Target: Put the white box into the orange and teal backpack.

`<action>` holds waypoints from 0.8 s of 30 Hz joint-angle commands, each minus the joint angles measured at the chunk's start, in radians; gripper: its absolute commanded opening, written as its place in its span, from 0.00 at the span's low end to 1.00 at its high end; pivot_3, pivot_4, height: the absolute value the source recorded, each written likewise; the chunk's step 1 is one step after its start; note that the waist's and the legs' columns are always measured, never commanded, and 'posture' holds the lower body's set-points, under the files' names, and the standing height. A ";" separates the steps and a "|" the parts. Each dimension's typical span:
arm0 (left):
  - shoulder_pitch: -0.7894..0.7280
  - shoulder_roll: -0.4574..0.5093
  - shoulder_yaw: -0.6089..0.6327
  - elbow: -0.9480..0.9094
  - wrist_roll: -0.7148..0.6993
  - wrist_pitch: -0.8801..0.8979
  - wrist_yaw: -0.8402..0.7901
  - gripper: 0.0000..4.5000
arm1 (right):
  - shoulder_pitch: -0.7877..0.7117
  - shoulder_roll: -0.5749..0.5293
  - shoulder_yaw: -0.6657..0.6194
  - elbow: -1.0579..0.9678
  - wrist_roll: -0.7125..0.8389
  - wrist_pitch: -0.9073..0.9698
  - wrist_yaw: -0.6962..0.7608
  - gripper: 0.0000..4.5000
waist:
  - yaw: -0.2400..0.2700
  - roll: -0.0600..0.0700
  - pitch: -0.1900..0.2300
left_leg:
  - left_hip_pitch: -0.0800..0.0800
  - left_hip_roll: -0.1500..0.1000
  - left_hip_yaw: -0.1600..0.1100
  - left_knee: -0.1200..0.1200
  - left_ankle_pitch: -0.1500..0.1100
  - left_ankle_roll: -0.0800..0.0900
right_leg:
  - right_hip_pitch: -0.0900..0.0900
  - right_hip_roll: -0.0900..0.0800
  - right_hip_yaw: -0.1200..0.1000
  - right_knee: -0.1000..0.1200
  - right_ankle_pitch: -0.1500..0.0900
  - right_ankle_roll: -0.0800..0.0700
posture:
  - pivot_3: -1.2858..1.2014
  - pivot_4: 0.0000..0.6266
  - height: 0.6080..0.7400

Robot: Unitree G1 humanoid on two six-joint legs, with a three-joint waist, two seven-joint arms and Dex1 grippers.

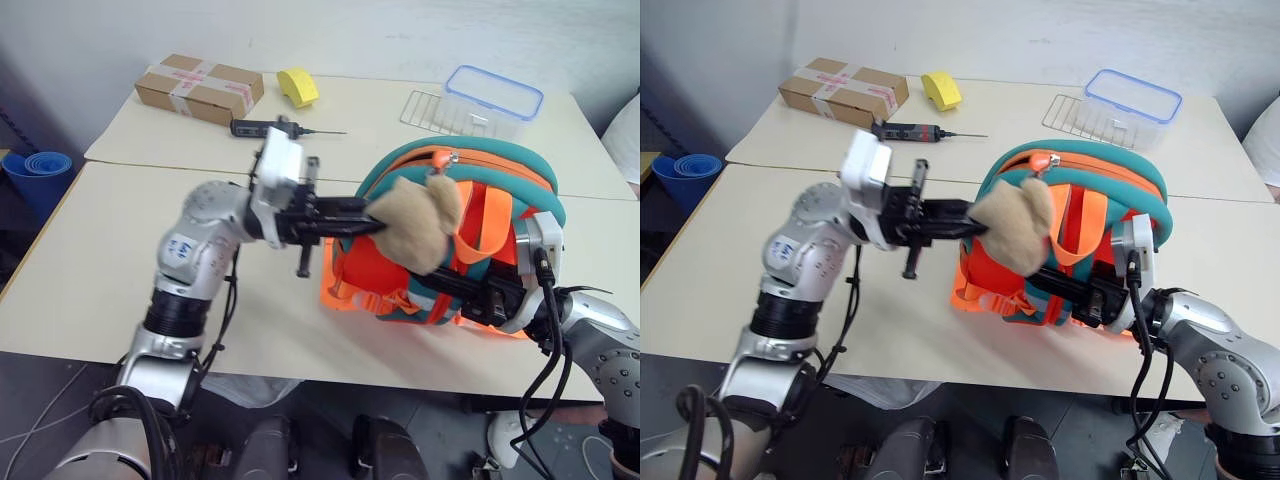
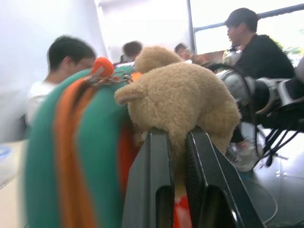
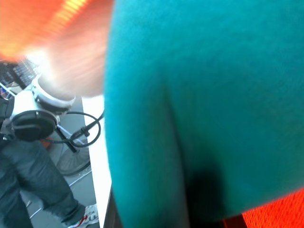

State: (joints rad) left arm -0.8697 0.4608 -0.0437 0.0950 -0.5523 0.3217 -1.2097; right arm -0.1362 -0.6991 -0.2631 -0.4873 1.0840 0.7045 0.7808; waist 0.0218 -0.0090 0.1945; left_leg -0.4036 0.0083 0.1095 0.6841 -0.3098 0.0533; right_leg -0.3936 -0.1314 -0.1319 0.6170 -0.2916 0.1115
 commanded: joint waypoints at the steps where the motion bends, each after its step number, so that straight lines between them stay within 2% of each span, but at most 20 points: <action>1: -0.025 0.096 0.053 0.108 0.059 -0.055 -0.032 0.02 | 0.017 0.007 -0.034 -0.030 0.006 -0.021 -0.006 0.00 | 0.001 0.000 0.000 | 0.000 0.000 0.000 0.000 0.000 0.000 | 0.000 0.000 0.000 0.000 0.000 0.000 | 0.52 0.24 1.00; 6: -0.010 0.203 0.057 0.244 0.136 -0.103 -0.059 0.02 | 0.044 0.013 -0.044 -0.039 0.008 -0.033 -0.018 0.00 | 0.004 0.000 0.000 | 0.000 -0.001 0.000 0.000 0.000 0.000 | 0.000 0.000 0.000 0.001 0.000 0.000 | 0.52 0.24 1.00; 8: 0.004 0.216 0.053 0.270 0.154 -0.112 -0.058 0.02 | 0.052 0.017 -0.047 -0.042 0.008 -0.037 -0.023 0.00 | 0.003 0.000 0.000 | 0.000 -0.001 0.000 0.000 0.000 0.000 | 0.000 -0.001 0.000 0.001 0.000 0.000 | 0.52 0.24 1.00; 11: 0.046 0.213 0.010 0.276 0.211 -0.145 -0.049 0.02 | 0.060 0.026 -0.046 -0.046 0.006 -0.042 -0.029 0.00 | 0.002 0.000 0.000 | 0.000 -0.001 0.000 0.000 0.000 0.000 | 0.000 -0.001 0.000 0.001 0.000 0.000 | 0.52 0.24 1.00; 16: 0.129 0.153 -0.072 0.297 0.324 -0.270 -0.007 0.02 | 0.066 0.045 -0.041 -0.046 0.001 -0.055 -0.039 0.00 | 0.002 0.000 0.000 | 0.000 -0.001 0.001 0.000 0.000 0.000 | 0.000 -0.001 0.000 0.002 0.000 0.000 | 0.52 0.24 1.00; 20: 0.158 0.088 -0.069 0.331 0.326 -0.295 0.028 0.02 | 0.068 0.054 -0.040 -0.038 -0.005 -0.062 -0.037 0.00 | 0.002 0.000 0.000 | 0.000 0.000 0.001 0.000 0.000 0.000 | -0.001 -0.001 0.001 0.002 0.000 0.000 | 0.52 0.24 1.00; 24: 0.239 0.083 -0.077 0.245 0.287 -0.293 -0.028 0.02 | 0.060 0.082 -0.030 0.006 -0.089 -0.112 -0.071 0.00 | 0.000 0.000 0.000 | 0.000 0.000 0.001 0.000 0.000 0.001 | -0.001 -0.002 0.001 0.002 0.000 0.000 | 0.52 0.24 1.00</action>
State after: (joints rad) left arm -0.6510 0.5407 -0.1262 0.3848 -0.2464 0.0154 -1.2186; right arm -0.0712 -0.6274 -0.2788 -0.4969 1.0267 0.6330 0.7306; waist 0.0213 -0.0089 0.1944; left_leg -0.4032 0.0079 0.1104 0.6839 -0.3104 0.0538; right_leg -0.3946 -0.1331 -0.1313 0.6189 -0.2916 0.1115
